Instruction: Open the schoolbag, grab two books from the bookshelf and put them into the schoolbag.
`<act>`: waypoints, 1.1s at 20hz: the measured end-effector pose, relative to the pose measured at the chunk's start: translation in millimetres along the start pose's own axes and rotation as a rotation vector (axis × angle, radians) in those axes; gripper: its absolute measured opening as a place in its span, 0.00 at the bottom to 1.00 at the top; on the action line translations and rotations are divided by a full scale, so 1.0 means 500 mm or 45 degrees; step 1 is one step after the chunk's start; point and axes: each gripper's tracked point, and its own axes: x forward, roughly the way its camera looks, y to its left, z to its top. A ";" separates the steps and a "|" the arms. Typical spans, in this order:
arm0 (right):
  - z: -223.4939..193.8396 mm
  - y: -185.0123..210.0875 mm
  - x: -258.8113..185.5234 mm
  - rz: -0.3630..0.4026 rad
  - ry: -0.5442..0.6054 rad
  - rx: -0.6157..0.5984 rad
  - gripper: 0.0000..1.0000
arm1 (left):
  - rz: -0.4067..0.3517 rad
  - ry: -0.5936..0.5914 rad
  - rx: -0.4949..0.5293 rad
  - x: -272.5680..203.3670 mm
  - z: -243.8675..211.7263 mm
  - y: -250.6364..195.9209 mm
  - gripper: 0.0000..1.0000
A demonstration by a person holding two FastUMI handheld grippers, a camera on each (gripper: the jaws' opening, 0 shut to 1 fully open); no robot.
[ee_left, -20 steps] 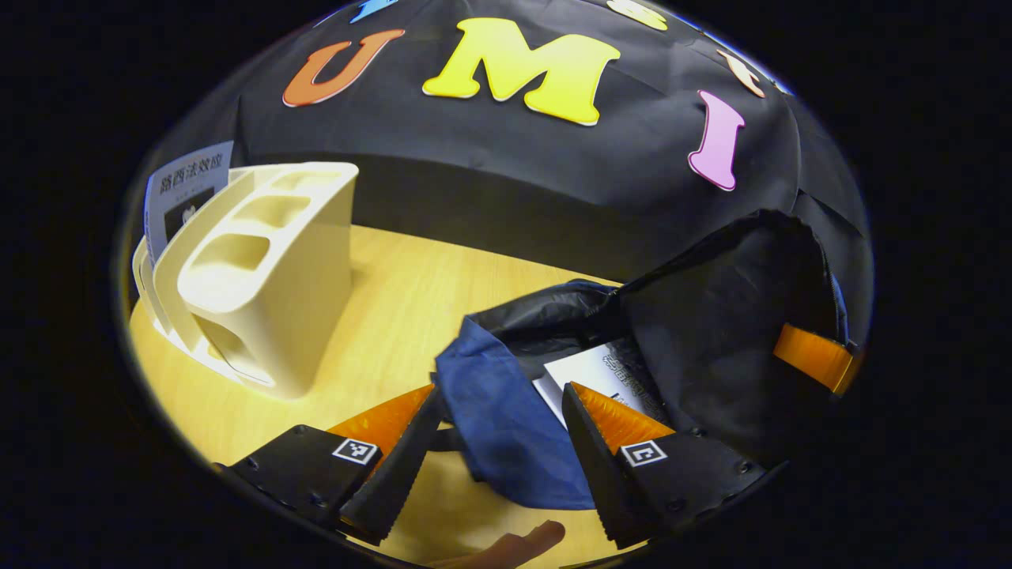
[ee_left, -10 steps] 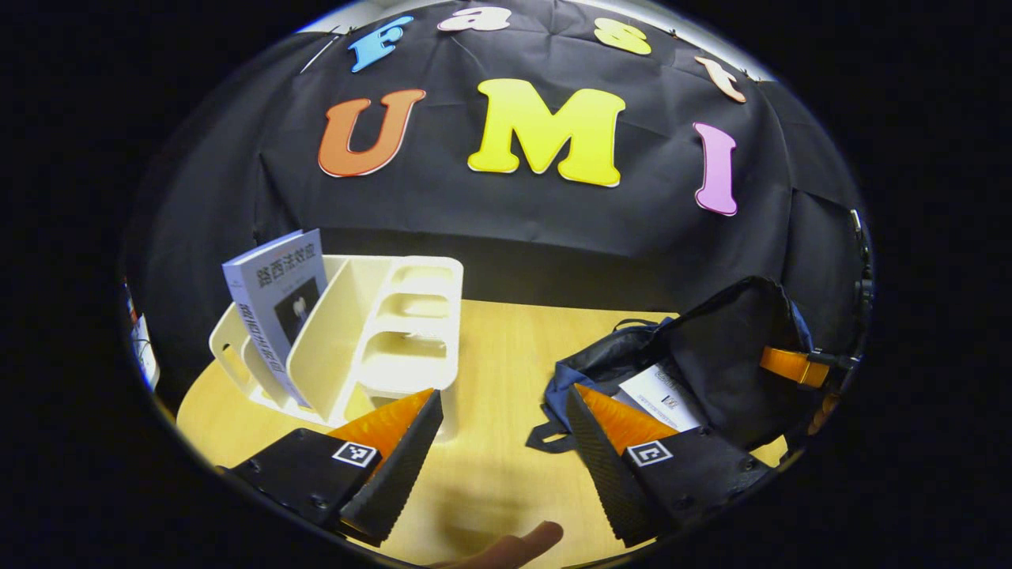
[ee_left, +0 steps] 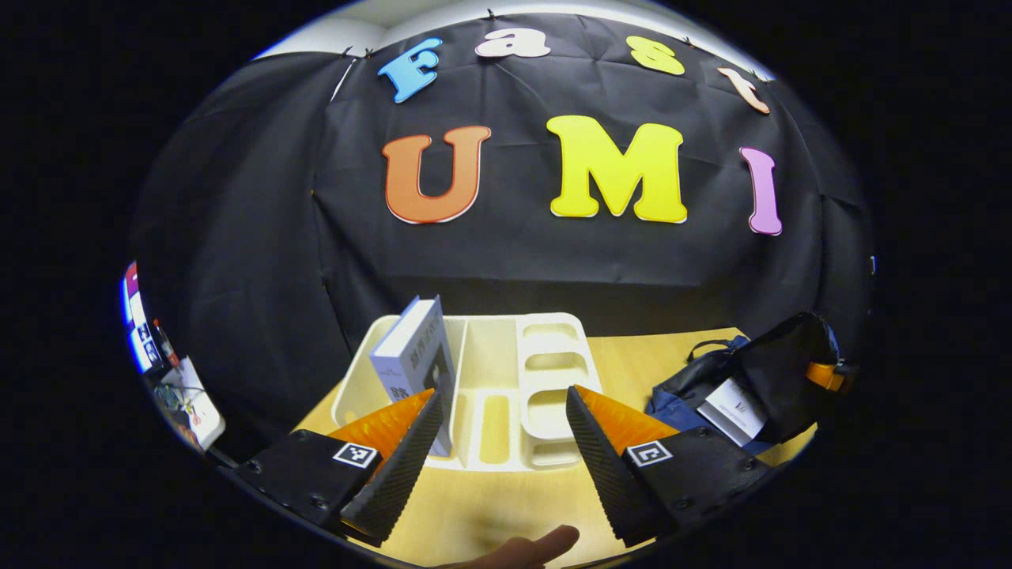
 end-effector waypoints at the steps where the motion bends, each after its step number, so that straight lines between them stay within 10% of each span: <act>1: -0.006 -0.003 -0.004 -0.004 0.004 -0.004 0.08 | 0.019 0.001 0.031 0.008 0.010 0.020 0.98; 22: -0.035 -0.013 -0.041 0.012 -0.037 -0.114 0.08 | 0.048 0.668 0.039 0.306 -0.013 0.193 0.92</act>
